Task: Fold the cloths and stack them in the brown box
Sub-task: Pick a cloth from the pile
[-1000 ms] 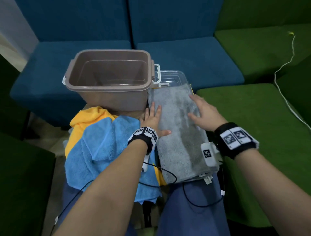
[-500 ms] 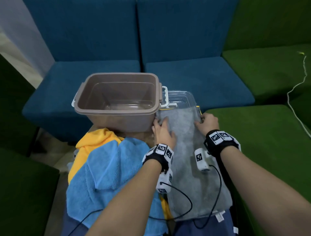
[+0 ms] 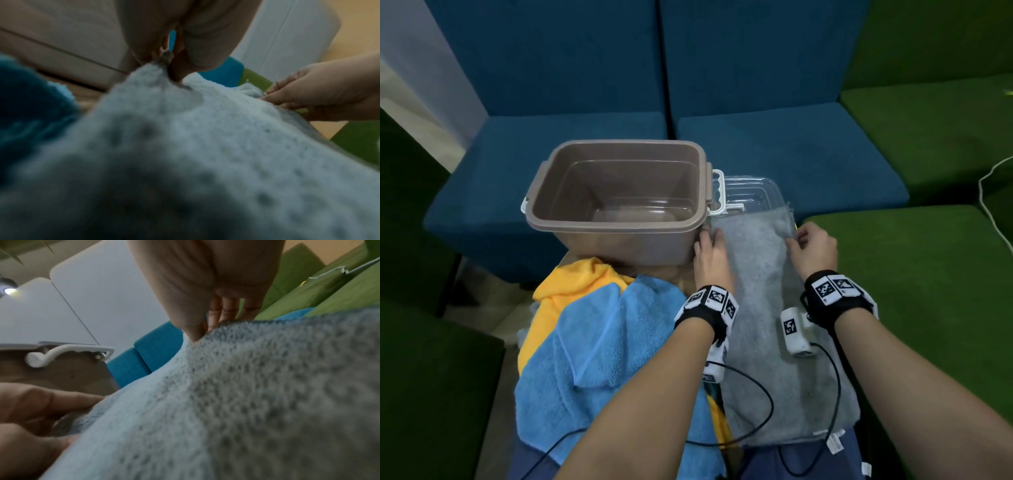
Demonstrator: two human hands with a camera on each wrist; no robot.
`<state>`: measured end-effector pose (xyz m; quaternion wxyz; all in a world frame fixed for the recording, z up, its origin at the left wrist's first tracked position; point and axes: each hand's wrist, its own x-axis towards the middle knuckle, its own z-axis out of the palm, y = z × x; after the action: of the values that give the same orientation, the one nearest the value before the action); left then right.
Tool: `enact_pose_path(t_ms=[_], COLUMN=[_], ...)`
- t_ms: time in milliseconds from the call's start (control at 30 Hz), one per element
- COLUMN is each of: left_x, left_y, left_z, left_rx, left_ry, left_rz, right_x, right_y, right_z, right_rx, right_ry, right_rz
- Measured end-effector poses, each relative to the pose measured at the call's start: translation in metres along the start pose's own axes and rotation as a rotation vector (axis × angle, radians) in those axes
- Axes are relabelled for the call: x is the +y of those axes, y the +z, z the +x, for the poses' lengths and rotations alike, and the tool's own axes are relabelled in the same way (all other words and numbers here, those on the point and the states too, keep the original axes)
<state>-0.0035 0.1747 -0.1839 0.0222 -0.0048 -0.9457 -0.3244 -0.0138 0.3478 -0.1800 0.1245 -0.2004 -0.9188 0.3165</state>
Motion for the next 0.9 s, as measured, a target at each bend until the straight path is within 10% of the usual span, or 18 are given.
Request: enact_pose_path(t_ms=[300, 400, 533, 733, 900], left_x=[-0.009, -0.004, -0.002, -0.025, -0.026], left_y=[0.0, -0.001, 0.006, 0.006, 0.004], left_z=[0.009, 0.005, -0.015, -0.021, -0.02], left_rx=[-0.122, -0.185, -0.167, -0.442, -0.505], left_ry=[0.035, 0.076, 0.268, 0.226, 0.233], left_rz=[-0.009, 0.11, 0.379, 0.355, 0.368], right_x=[-0.008, -0.018, -0.018, 0.018, -0.012], right_y=[0.001, 0.004, 0.019, 0.001, -0.005], right_z=[0.003, -0.008, -0.031, 0.0, -0.024], right_rx=[0.038, 0.001, -0.47, -0.618, -0.586], right_ry=[0.043, -0.217, -0.599, -0.264, -0.377], right_rz=[0.025, -0.167, -0.395, -0.501, -0.596])
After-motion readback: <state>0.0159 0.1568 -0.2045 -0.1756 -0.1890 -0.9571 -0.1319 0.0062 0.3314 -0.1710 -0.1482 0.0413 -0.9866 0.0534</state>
